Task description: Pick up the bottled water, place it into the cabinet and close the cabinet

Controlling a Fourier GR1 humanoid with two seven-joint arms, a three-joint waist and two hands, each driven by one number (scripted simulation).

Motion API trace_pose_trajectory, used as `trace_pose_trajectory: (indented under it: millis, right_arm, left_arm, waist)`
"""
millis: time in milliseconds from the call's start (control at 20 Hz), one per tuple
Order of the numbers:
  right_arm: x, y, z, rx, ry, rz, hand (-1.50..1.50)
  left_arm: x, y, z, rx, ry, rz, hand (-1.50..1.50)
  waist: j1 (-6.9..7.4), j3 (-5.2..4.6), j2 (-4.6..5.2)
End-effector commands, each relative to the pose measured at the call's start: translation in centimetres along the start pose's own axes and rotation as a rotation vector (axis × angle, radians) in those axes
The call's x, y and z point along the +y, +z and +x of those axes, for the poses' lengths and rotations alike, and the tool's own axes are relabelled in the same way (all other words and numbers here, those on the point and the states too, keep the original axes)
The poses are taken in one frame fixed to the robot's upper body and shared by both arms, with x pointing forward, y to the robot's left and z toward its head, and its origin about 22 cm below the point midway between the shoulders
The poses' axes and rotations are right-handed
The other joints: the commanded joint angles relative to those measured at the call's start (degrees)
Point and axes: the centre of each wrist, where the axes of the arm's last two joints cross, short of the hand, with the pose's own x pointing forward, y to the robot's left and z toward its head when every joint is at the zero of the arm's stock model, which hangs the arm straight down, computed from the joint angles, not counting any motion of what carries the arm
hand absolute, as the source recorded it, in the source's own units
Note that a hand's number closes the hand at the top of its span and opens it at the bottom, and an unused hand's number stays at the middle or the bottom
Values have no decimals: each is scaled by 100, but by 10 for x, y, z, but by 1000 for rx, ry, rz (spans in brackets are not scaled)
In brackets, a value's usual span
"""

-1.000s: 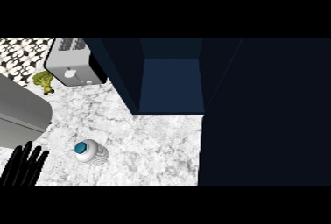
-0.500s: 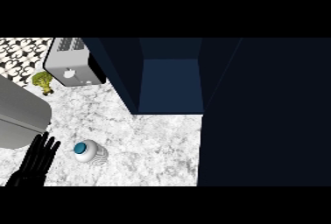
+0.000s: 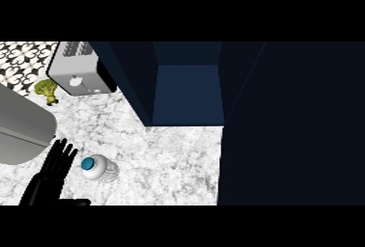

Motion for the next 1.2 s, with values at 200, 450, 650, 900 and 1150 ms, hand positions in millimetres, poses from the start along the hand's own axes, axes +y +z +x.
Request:
trace_pose_trajectory:
  millis: [200, 450, 650, 900, 1150]
  right_arm:
    - [4, -7, -3, 10, -14, -12, -150]
    - [0, -6, 2, -1, 12, -2, -150]
    - [11, -9, -1, -9, 8, 37, -150]
    - [10, -2, -6, 19, 19, -1, -150]
    - [5, -8, -6, 9, 12, 33, -150]
  left_arm:
    - [-10, -23, -46, 65, 64, -19, -150]
    - [6, -27, -58, 42, 72, -30, -150]
    - [12, -23, -76, 55, 100, -19, -150]
    - [-3, -39, -72, 71, 114, -50, -150]
    - [-10, -44, -78, 58, 196, -68, -150]
  waist:
    - [5, -2, 8]
    - [-9, -4, 9]
    - [-50, -11, 19]
    - [-12, -2, 4]
    - [-38, -8, 16]
